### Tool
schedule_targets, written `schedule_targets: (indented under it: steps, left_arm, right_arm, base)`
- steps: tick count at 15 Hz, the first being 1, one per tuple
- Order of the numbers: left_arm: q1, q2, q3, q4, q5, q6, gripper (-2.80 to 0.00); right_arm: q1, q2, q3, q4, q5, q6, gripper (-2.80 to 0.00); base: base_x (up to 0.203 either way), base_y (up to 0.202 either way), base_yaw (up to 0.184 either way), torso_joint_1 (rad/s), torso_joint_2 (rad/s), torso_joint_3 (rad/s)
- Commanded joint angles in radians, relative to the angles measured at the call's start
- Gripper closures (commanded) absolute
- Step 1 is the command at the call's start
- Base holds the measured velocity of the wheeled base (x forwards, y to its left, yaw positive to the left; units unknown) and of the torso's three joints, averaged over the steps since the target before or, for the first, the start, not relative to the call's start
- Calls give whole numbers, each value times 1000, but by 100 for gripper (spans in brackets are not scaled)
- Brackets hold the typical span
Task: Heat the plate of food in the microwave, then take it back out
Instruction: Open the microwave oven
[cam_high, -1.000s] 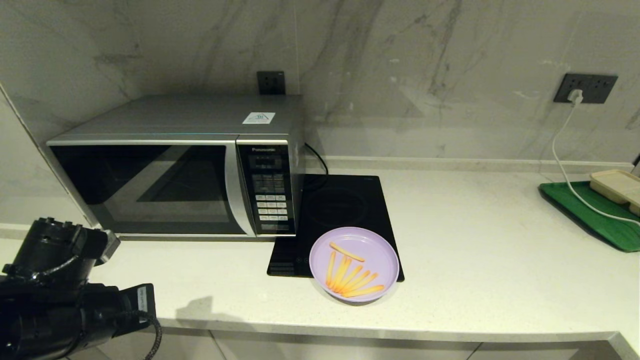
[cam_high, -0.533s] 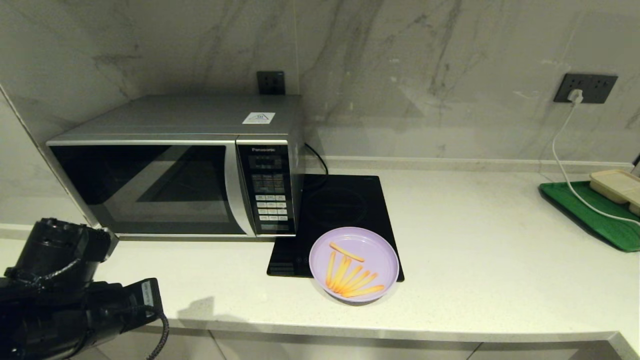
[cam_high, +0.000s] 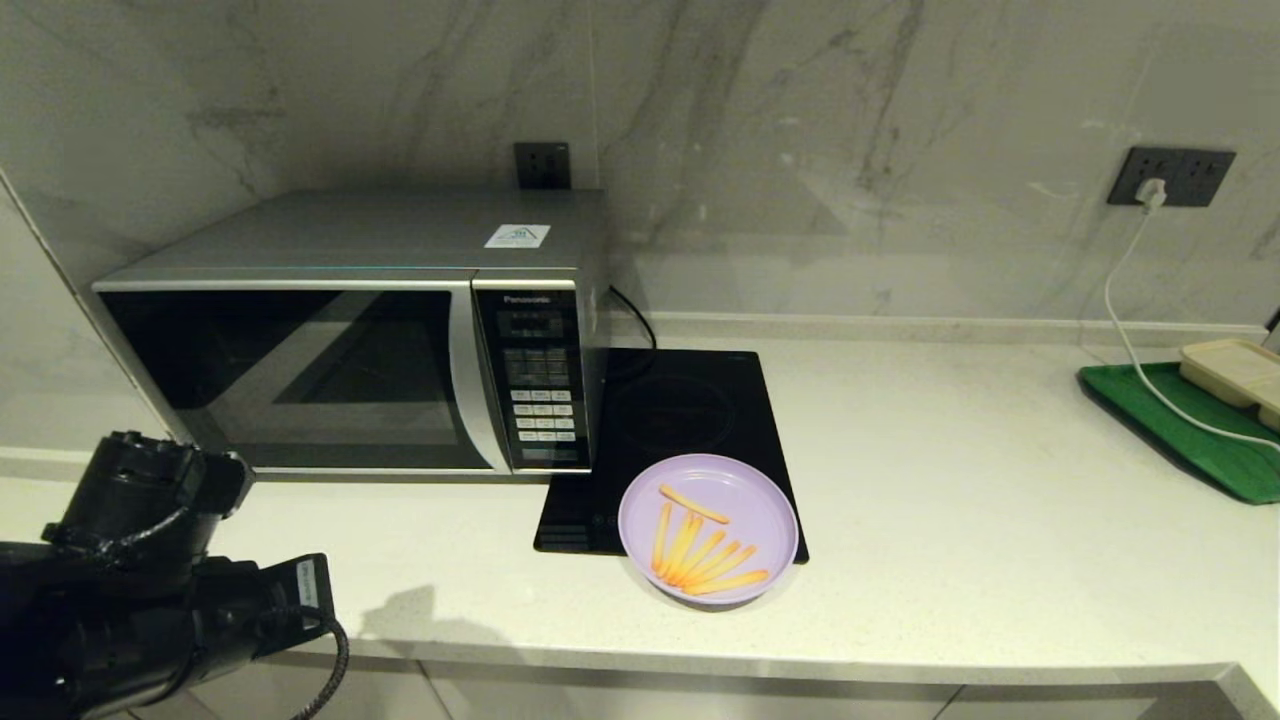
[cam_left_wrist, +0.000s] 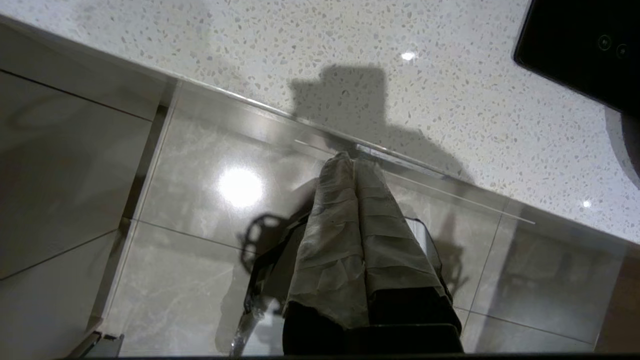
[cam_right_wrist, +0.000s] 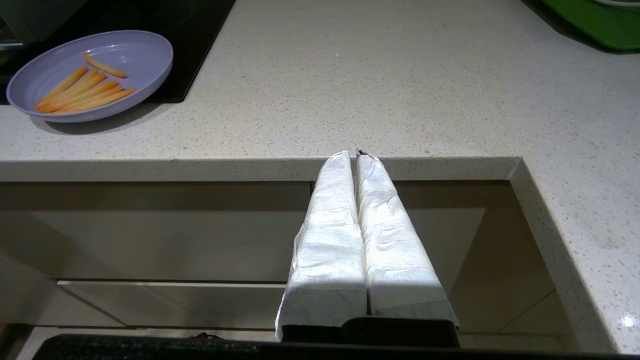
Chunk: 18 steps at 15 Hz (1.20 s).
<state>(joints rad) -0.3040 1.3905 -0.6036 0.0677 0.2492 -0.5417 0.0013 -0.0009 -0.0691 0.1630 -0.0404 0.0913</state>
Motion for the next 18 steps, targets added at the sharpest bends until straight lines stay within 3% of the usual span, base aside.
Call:
schedule_targets:
  steps: [1,4,9,10,11,15,18]
  left_arm:
    - [24,15,-12,-2,-18,-8,0]
    - [97,27,-76,48,-126,-9,0]
    - [307,67,-293,220,-526,-22,0]
    - [340,98,-318,226,-576,-16,-280]
    - [365,123,-345,223,-604,5,-280]
    - [401,169,-343,147,-762,274,-280]
    - [404,246,-353,-18,-835,315,-280]
  right_arm:
    - [0,1,0,1,0,1,0]
    - [0,1,0,1,0,1,0]
    - [0,1,0,1,-1,1,0]
    - [0,1,0,1,1,1,0]
    - [0,1,0,1,-1,1,0]
    - [0,1,0,1,1,1,0]
    - [-1,1,0,1,-1,1,0]
  base:
    - [0,0,0,0,0,0]
    - [0,0,0,0,0,0]
    - [0,0,0,0,0,0]
    - [0,0,0,0,0,0]
    - [0,0,0,0,0,0]
    - [0,0,0,0,0,0]
    - [0,0,0,0,0,0]
